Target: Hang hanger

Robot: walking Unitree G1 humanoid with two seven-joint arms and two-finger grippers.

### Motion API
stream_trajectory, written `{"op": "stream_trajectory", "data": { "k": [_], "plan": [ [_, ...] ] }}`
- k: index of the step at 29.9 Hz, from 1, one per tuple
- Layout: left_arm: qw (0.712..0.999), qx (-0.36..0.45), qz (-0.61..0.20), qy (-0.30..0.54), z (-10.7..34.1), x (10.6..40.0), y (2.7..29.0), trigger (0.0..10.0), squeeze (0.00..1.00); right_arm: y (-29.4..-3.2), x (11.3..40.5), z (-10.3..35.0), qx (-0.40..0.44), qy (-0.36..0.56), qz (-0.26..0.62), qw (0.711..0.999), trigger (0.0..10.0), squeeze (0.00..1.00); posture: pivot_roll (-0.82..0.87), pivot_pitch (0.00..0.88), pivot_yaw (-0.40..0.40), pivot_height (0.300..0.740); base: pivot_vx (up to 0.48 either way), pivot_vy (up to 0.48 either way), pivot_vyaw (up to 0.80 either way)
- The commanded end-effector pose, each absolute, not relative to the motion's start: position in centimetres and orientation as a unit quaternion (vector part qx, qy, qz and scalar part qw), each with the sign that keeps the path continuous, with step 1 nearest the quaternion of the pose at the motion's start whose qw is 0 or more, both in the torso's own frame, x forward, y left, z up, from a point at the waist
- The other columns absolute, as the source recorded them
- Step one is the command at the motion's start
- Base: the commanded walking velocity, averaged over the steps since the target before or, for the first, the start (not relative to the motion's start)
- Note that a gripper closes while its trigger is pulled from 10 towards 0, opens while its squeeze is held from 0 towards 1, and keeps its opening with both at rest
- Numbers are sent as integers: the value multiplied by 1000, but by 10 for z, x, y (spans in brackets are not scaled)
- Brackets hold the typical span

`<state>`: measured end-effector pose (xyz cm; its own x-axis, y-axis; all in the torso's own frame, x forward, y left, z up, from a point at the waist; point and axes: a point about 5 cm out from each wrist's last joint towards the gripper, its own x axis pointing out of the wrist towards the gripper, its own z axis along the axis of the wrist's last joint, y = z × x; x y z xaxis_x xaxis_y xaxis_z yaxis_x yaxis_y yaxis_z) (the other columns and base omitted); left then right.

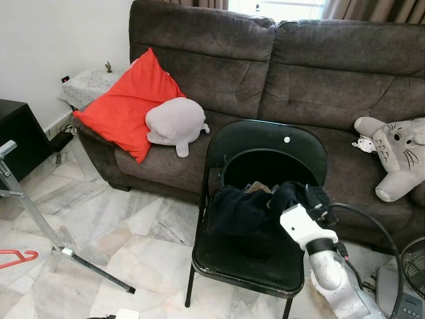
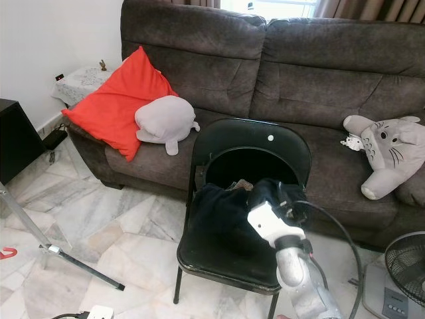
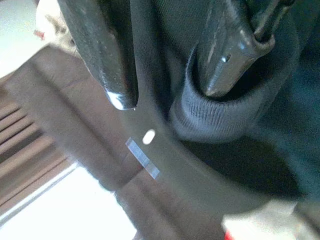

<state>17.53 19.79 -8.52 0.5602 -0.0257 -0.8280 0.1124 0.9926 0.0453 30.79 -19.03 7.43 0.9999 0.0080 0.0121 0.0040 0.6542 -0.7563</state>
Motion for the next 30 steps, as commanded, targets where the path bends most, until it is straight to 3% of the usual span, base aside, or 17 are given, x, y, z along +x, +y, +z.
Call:
{"op": "stream_trajectory", "data": {
  "k": [1,9,15,19,22,30],
  "plan": [
    [876,56,-46,477,-87,171,199,10000,0,-192,306,64,-423,28,8,906,10000,0,13,55,11,740,0,0,0],
    [876,57,-45,476,-87,170,200,10000,0,-199,310,62,-428,48,-13,903,10000,0,20,56,10,740,0,0,0],
    [877,58,-45,475,-87,171,200,10000,0,-193,312,97,-421,-86,-45,902,10000,0,20,56,11,740,0,0,0],
    [877,58,-46,475,-87,171,200,10000,0,-192,307,101,-421,-109,-57,899,10000,0,18,56,12,740,0,0,0],
    [877,59,-47,475,-87,171,200,10000,0,-199,306,65,-453,20,-28,891,10000,0,15,56,13,740,0,0,0],
    [877,59,-47,474,-87,171,199,10000,0,-196,305,56,-436,36,-15,899,10000,0,24,59,12,740,0,0,0]
  ]
}}
